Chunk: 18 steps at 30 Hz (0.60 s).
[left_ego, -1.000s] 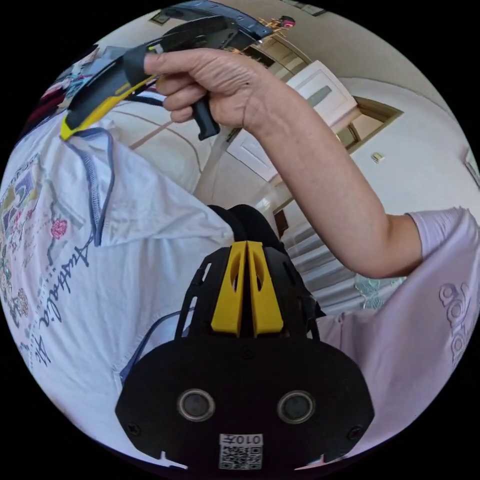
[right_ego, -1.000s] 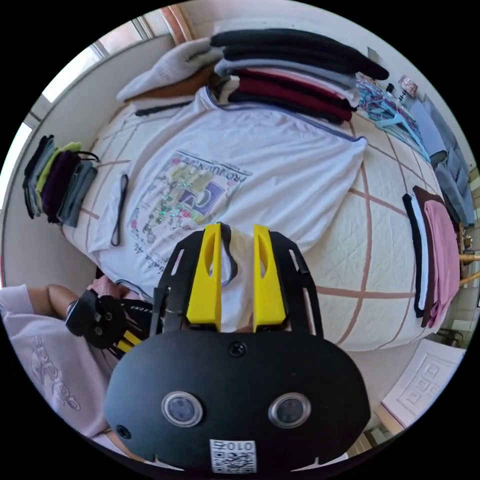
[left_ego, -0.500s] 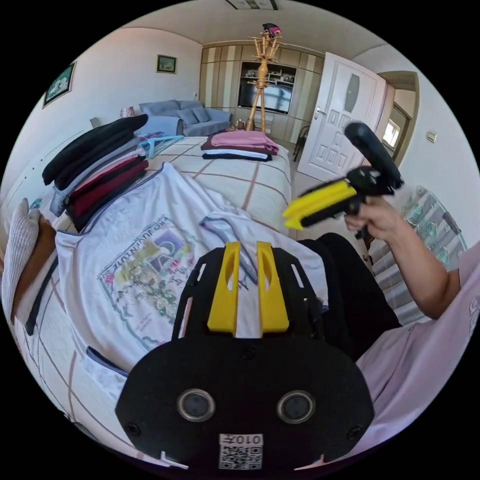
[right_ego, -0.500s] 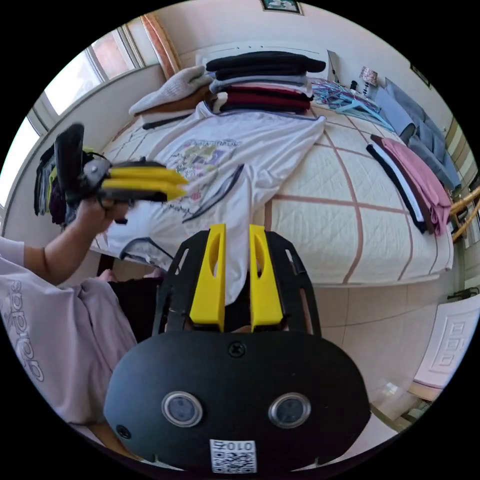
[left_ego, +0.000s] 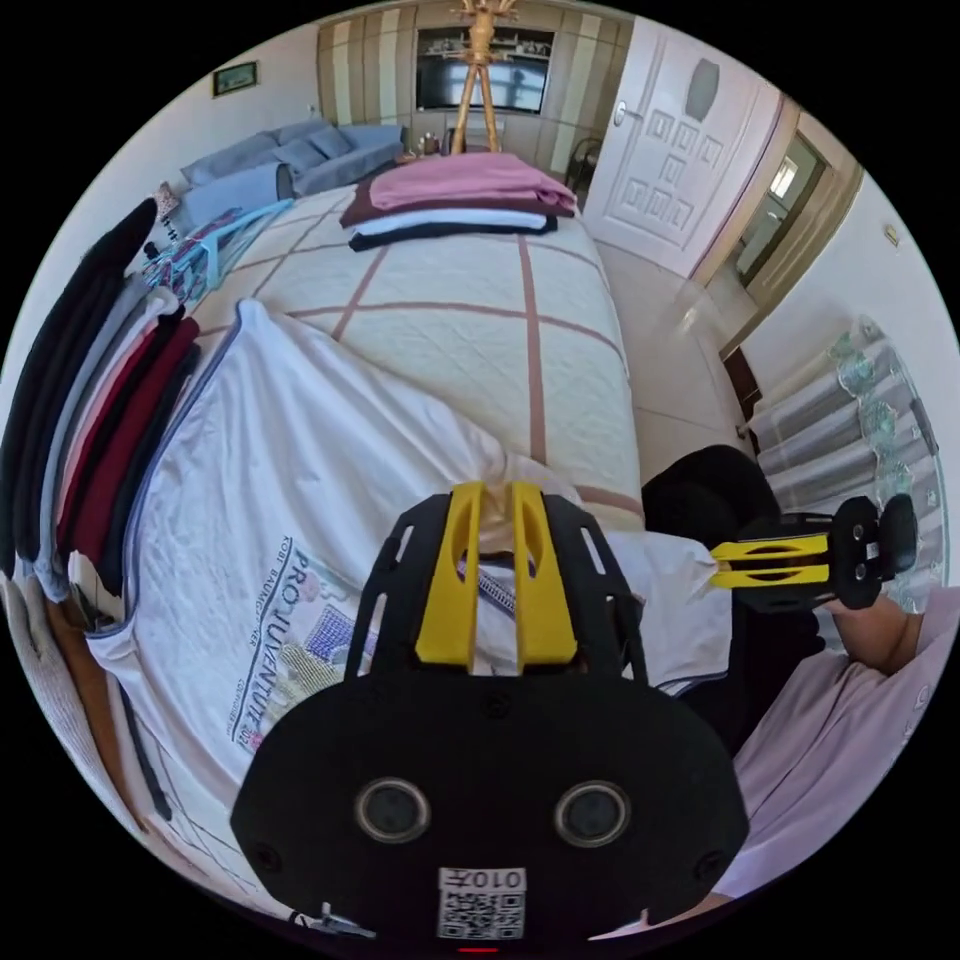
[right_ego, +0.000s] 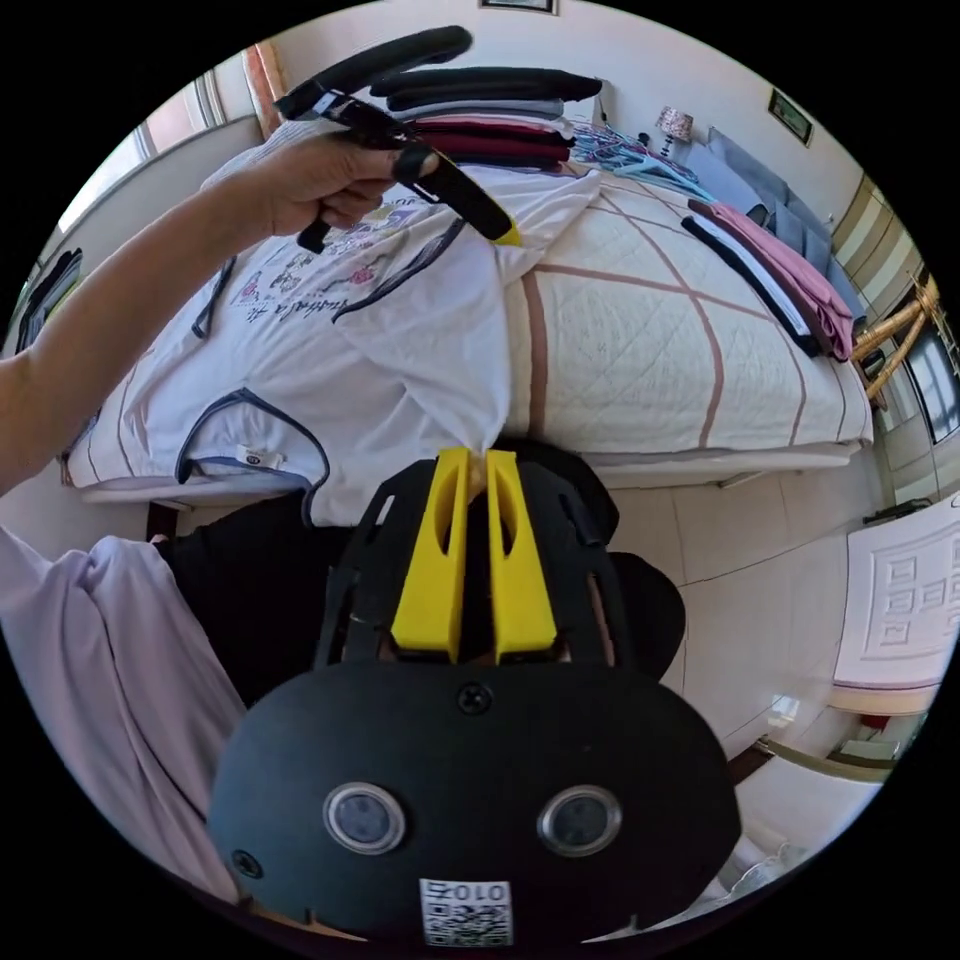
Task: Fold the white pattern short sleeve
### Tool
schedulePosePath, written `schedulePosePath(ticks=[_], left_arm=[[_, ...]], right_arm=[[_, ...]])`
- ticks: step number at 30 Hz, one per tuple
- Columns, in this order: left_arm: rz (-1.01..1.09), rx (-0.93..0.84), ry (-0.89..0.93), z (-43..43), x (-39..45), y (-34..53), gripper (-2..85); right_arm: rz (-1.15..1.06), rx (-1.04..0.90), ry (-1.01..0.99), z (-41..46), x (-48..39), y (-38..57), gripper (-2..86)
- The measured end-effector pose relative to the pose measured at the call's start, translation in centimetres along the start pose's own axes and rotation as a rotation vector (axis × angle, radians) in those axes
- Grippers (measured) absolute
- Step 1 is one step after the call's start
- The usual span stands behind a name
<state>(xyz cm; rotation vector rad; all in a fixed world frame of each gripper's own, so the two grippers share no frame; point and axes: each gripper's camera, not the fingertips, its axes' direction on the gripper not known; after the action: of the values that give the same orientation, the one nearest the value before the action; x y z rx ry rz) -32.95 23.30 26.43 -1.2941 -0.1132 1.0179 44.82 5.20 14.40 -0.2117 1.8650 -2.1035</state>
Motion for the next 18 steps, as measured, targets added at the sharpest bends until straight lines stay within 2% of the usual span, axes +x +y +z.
schedulePosePath(ticks=[2,4,7,9,12,18], left_arm=[[0.017,0.017,-0.017,-0.2,0.3,0.0,1.1],[0.003,0.098,0.042,-1.7,-0.1,0.1,0.4],[-0.026,0.186,0.079,-2.8,-0.5,-0.1,0.2],[-0.028,0.157,0.076,-1.9,0.0,-0.8,0.3],[-0.043,0.119,0.045,0.6,1.0,-1.2,1.3],[-0.041,0.216,0.068,-4.3,1.9,0.7,5.1]], right_arm=[[-0.004,-0.008,0.042,-0.6,-0.8,0.7,4.3],[0.032,-0.008,0.054,-1.8,-0.6,1.7,4.1],[0.097,-0.003,-0.039,-3.0,0.5,3.6,4.0],[0.135,-0.007,-0.099,-2.4,0.7,4.0,3.9],[0.128,-0.044,-0.064,-0.6,-0.9,3.8,4.0],[0.104,-0.027,-0.023,-0.7,-3.2,4.5,5.3]])
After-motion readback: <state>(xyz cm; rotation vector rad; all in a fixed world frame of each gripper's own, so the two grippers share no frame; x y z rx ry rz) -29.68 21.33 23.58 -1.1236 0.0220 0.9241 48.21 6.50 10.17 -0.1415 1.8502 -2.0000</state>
